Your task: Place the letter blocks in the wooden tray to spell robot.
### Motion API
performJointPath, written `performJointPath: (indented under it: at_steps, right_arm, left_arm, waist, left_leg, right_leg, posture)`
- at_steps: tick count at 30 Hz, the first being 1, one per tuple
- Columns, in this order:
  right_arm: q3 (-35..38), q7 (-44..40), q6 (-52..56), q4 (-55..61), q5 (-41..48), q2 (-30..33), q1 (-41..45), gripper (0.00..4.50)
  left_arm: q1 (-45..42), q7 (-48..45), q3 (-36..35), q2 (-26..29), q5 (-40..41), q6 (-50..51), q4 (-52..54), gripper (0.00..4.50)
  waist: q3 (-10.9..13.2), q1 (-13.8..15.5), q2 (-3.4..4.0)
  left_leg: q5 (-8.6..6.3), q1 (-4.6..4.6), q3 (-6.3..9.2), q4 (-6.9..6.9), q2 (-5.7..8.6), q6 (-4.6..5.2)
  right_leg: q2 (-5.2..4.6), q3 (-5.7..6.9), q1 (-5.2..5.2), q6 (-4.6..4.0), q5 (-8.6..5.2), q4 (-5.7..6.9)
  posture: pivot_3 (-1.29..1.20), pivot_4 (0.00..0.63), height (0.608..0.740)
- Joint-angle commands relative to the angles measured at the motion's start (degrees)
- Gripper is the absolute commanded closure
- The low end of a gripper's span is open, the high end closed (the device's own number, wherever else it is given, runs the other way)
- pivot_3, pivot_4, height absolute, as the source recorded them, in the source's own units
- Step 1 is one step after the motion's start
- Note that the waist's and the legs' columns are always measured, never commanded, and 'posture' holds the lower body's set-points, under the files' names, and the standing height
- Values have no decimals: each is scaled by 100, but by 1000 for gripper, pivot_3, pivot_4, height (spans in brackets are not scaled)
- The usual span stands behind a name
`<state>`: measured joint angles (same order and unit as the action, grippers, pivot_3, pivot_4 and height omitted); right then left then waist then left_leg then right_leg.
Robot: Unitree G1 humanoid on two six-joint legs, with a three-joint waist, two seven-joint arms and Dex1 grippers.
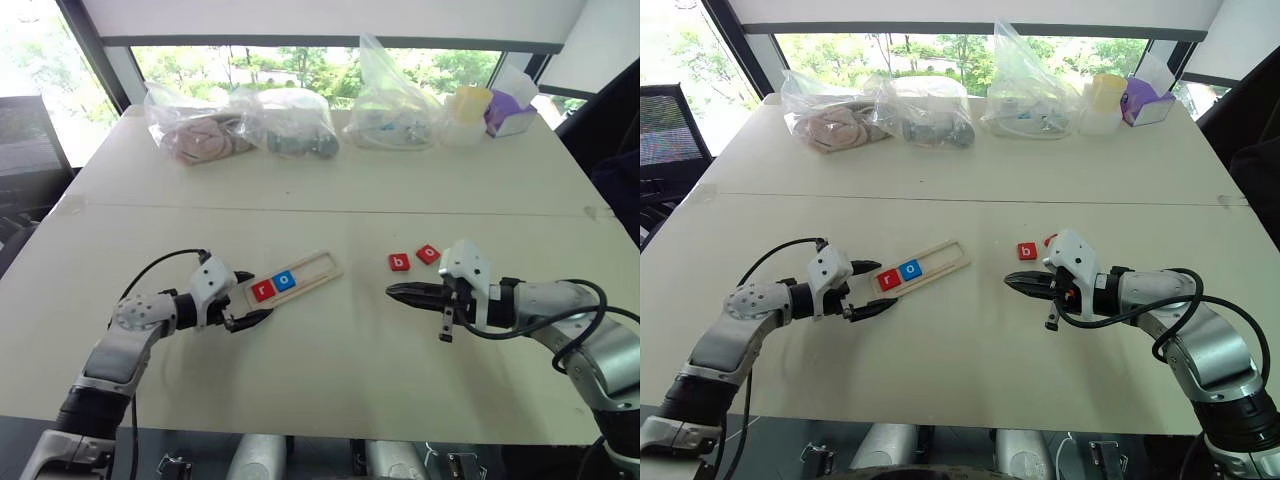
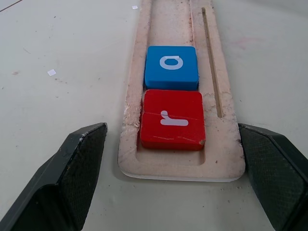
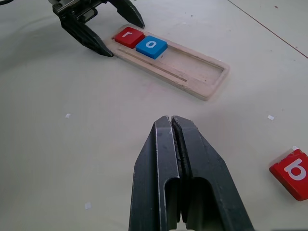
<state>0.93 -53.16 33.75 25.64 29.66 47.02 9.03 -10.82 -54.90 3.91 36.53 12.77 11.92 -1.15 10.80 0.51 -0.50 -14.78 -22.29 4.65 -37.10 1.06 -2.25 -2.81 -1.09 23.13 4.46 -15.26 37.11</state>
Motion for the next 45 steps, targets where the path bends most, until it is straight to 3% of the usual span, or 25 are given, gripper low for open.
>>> performJointPath:
  at_steps: [1,5,6,19,33,45]
  right_arm:
    - [57,1,-121,205,-11,-9,54,4500]
    - [47,-19,-142,183,-32,-6,66,4500]
    - [44,-21,-146,180,-35,-4,70,4500]
    - [58,-37,-196,143,-107,19,91,4500]
    - [251,53,-101,342,-67,104,-99,4500]
    - [362,183,-71,485,-86,91,-287,4500]
  left_arm:
    - [176,-75,230,93,-214,95,-113,59]
    - [205,-92,250,82,-183,174,-50,1368]
    - [206,-98,255,84,-175,190,-36,1398]
    - [40,-859,777,116,-98,-132,392,1398]
    - [-1194,-1923,1649,-295,-616,-1340,-1005,1398]
    - [-1142,-1892,1643,-371,-674,-1390,-1092,1398]
  waist:
    - [0,-2,0]
    - [-1,-2,2]
    - [-1,-1,2]
    - [-1,29,2]
    - [-1,32,2]
    - [-2,26,2]
  left_leg:
    - [0,0,0,0,0,0]
    - [0,0,0,0,0,0]
    - [0,0,0,0,0,0]
    - [0,-3,0,1,2,0]
    - [0,-7,-2,-4,10,1]
    - [0,-5,-1,-4,11,1]
  right_leg:
    - [0,0,0,0,0,0]
    - [1,0,0,0,0,0]
    - [0,0,0,0,0,0]
    - [0,0,0,-1,-1,-5]
    - [-1,3,-3,0,-2,-9]
    - [-1,2,-6,6,-1,-9]
  posture:
    - [0,150,740]
    - [0,150,740]
    - [0,150,740]
    - [0,150,740]
    - [0,150,740]
    - [0,150,740]
